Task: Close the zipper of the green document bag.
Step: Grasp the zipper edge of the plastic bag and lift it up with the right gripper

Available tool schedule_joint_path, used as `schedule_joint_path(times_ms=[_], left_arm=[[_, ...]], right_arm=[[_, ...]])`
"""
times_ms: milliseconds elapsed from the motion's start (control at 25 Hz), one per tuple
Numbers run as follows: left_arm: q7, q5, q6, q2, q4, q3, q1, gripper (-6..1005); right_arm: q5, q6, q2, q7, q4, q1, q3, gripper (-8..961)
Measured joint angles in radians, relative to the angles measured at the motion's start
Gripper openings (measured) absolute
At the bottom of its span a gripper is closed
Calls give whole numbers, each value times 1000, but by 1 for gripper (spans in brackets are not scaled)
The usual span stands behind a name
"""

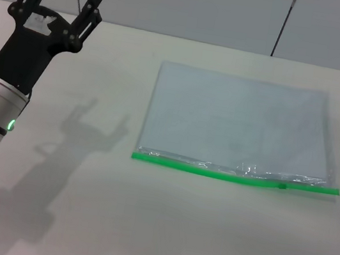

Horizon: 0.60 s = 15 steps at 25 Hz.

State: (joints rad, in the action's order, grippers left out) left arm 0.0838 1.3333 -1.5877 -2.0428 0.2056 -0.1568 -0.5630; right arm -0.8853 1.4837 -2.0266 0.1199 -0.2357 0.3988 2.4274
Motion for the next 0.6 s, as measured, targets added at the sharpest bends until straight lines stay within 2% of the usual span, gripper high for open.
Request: schedule_joint_path(times_ms=[240,600], left_arm=[[1,0,2,1,-2,0,0,777],[2,-3,2,2,-10,4,7,777]], right_arm=[[55,-27,-1,137,72,3,17,726],[83,-63,-4,410,116,-61,40,725]])
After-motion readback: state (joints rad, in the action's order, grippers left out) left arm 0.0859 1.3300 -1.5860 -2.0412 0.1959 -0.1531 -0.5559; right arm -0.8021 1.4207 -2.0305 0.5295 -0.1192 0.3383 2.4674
